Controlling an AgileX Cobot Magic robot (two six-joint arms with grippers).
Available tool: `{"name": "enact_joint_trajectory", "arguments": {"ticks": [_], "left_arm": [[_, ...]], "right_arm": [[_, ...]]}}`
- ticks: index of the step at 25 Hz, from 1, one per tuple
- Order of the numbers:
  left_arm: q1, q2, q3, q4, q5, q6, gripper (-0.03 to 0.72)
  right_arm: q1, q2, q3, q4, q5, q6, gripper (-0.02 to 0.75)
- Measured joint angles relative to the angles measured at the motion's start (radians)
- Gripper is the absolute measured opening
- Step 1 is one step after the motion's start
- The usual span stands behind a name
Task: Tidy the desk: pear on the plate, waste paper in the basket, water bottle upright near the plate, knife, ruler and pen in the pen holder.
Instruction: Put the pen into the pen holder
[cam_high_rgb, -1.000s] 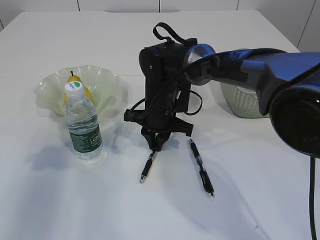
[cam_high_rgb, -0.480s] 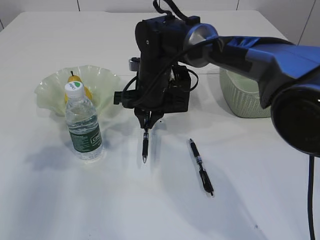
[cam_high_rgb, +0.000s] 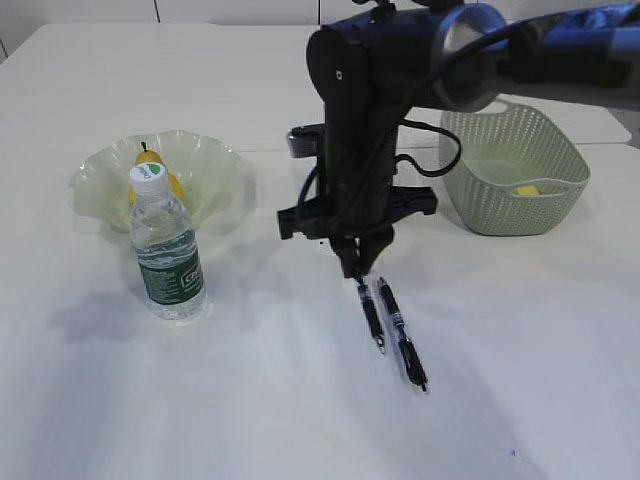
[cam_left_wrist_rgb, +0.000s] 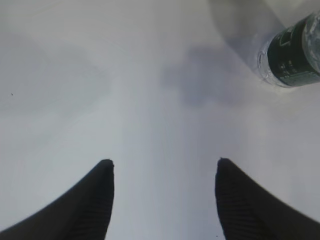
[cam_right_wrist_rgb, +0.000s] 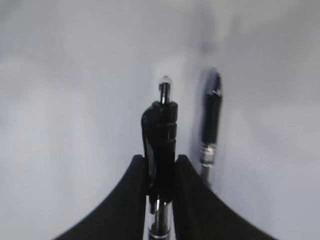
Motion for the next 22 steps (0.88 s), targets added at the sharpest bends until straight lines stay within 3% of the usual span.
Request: {"name": "enact_joint_trajectory", "arguments": {"ticks": [4,11,22], "left_arm": [[0.000,0.000,0.000,0.000,0.000,0.000,0.449],[0.000,0.000,0.000,0.000,0.006,0.000,0.448],[0.000,0.000,0.000,0.000,0.023,0.000,0.448]], "right_arm": [[-0.004,-0.113,0.173,-0.070,0.000,-0.004,0.083],[-0.041,-0.253,0.371,-0.097,-0.034,-0.006,0.083],[-0.160,-0.323,0.424,-0.149,-0.403,-0.009,0.083]]}}
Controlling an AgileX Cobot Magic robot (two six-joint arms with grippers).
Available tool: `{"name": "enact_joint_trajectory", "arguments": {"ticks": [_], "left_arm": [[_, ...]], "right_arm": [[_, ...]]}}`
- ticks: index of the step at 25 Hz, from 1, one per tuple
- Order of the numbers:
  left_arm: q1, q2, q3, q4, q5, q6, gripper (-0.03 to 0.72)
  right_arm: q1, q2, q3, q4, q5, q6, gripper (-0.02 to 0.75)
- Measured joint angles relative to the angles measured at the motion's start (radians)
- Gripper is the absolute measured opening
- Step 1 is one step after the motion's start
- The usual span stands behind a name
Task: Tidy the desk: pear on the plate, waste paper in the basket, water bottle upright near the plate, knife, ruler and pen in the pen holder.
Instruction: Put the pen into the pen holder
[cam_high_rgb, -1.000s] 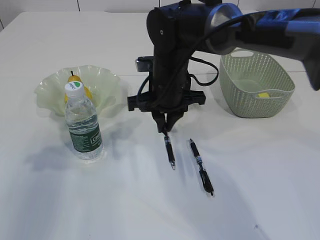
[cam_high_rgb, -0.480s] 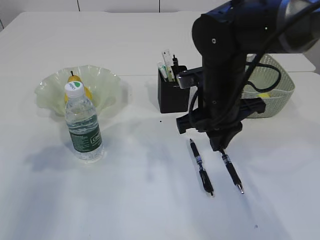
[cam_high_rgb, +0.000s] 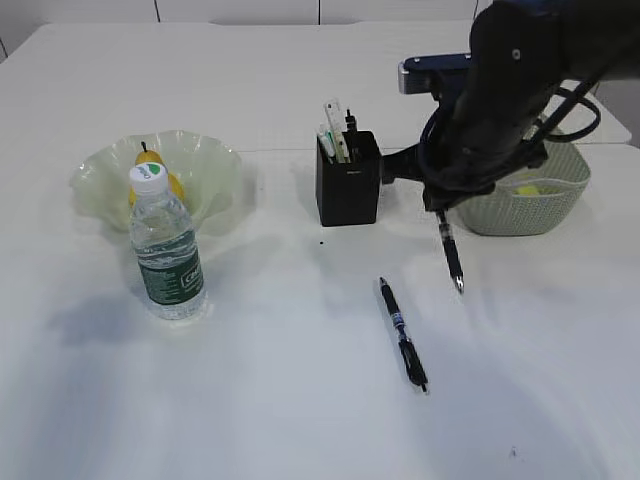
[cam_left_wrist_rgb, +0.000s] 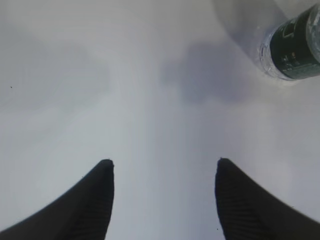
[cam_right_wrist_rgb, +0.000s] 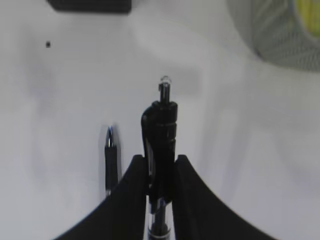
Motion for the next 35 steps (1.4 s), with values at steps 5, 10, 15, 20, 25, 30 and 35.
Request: {"name": "enact_joint_trajectory", "arguments": {"ticks": [5,10,15,20,25,30,35], "left_arm": [[0.000,0.000,0.000,0.000,0.000,0.000,0.448],[0.000,0.000,0.000,0.000,0.000,0.000,0.448],[0.000,0.000,0.000,0.000,0.000,0.000,0.451],[0.000,0.000,0.000,0.000,0.000,0.000,0.449],[0.000,0.000,0.000,0.000,0.000,0.000,0.449],[0.000,0.000,0.000,0.000,0.000,0.000,0.449],[0.000,0.000,0.000,0.000,0.000,0.000,0.449]], "right_arm": [[-0.012,0.000,0.000,-0.089,-0.221,-0.002,0.083],[-0.012,0.000,0.000,-0.153,-0.466,-0.002,0.082],[-0.014,0.007,0.000,-0.217,-0.682,-0.002,0.082],[-0.034,0.059,-0.025,-0.241,-0.840,-0.002,0.082],[-0.064,0.111,-0.097,-0.254,-0.870,-0.004,0.081],[-0.071,0.171,-0.162,-0.264,-0.895,-0.004,0.081],[-0.071,0.238,-0.170,-0.269,-0.985,-0.004,0.081]]}}
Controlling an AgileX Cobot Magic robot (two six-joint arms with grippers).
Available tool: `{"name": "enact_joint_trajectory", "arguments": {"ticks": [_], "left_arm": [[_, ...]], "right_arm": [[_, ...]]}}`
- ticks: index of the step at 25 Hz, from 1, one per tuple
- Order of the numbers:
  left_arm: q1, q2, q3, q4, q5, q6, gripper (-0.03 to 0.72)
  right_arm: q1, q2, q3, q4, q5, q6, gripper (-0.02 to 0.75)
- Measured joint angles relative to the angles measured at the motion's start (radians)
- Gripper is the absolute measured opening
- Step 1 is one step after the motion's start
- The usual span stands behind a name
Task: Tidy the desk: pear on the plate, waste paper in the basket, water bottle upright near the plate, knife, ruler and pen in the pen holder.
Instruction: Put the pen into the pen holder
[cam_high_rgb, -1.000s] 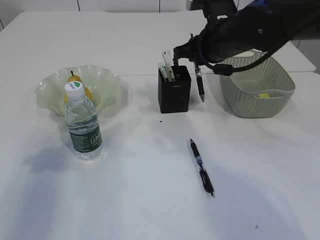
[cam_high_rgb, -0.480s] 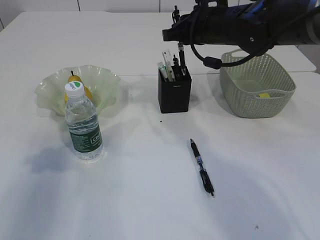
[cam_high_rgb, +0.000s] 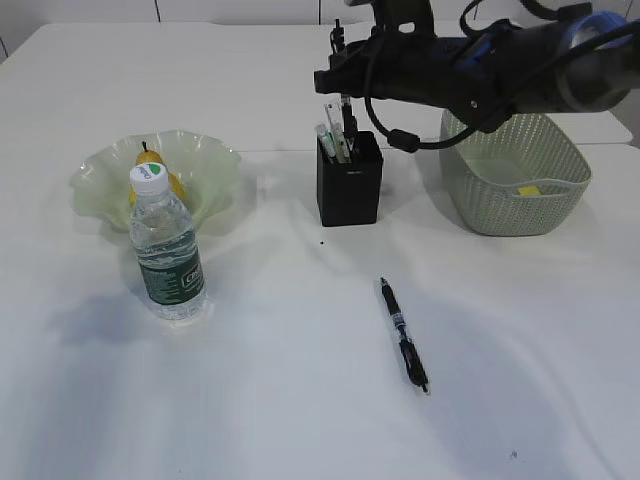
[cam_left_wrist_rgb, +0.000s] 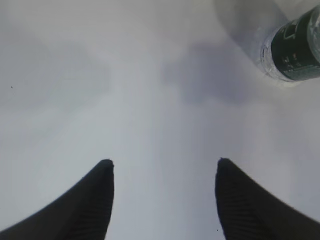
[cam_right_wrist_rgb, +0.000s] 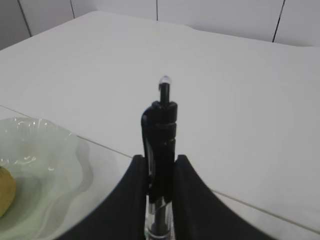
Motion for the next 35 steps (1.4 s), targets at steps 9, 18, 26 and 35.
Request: {"name": "enact_joint_trajectory", "arguments": {"ticks": [9,18,26,35], "left_arm": [[0.000,0.000,0.000,0.000,0.000,0.000,0.448],[0.000,0.000,0.000,0.000,-0.002,0.000,0.448],[0.000,0.000,0.000,0.000,-0.002,0.000,0.448],[0.000,0.000,0.000,0.000,-0.002,0.000,0.448]], "right_arm": [[0.000,0.088,-0.002,-0.004,-0.035,0.000,0.081],[0.000,0.103,-0.004,-0.004,-0.039,0.000,0.136],[0.000,0.103,-0.004,-0.080,-0.039,-0.002,0.263],[0.000,0.006,-0.004,-0.086,0.095,0.062,0.265]]}}
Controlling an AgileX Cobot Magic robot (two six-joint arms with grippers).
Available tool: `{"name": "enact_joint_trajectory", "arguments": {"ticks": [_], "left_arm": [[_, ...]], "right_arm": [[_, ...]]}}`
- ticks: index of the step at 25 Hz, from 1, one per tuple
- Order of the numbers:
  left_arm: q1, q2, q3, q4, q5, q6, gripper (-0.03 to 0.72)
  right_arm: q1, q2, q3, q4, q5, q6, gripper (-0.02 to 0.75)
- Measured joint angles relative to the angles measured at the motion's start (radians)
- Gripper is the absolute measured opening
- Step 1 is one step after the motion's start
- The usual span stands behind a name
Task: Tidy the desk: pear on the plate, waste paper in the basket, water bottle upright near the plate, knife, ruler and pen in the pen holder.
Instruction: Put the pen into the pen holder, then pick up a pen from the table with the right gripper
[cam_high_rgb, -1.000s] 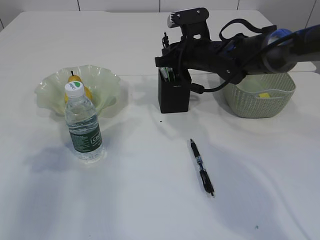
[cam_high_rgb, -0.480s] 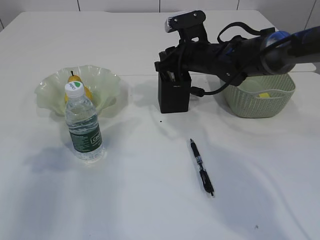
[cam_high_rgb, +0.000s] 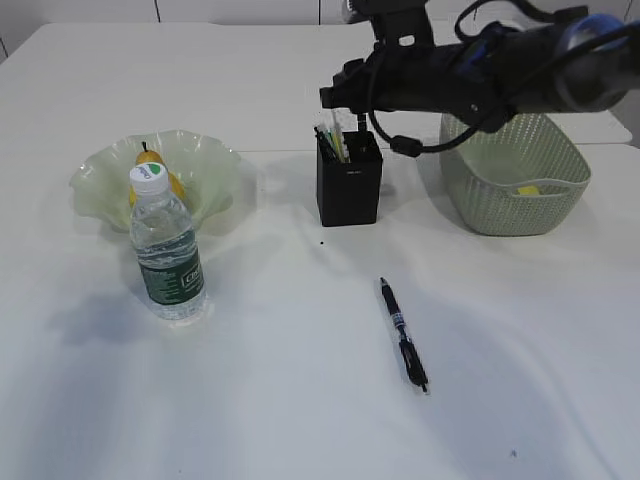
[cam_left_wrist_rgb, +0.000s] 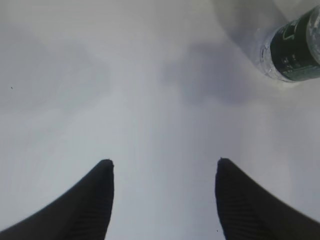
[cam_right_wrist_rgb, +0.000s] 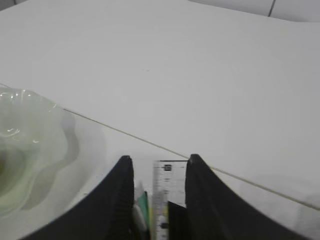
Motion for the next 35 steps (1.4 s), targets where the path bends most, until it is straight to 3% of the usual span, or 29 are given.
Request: {"name": "enact_joint_trajectory", "arguments": {"ticks": [10,12,17,20,28,35], "left_arm": [[0.000,0.000,0.000,0.000,0.000,0.000,0.448],[0.000,0.000,0.000,0.000,0.000,0.000,0.448],[0.000,0.000,0.000,0.000,0.000,0.000,0.448],[0.000,0.000,0.000,0.000,0.006,0.000,0.448],[0.000,0.000,0.000,-0.004,0.033,0.000,0.448],[0.000,0.000,0.000,-0.010,0.061,0.000,0.448]], "right_arm": [[0.000,-0.171,0.000,0.047,0.445,-0.119,0.266],[0.000,-0.195,0.000,0.141,0.523,-0.218,0.266],[0.000,-0.223,0.000,0.517,0.770,-0.552,0.266],[0.000,-0.223,0.000,0.653,0.922,-0.612,0.267],[0.000,-0.225,0.000,0.684,1.194,-0.510,0.281],[0.000,-0.225,0.000,0.684,1.286,-0.507,0.425]]}}
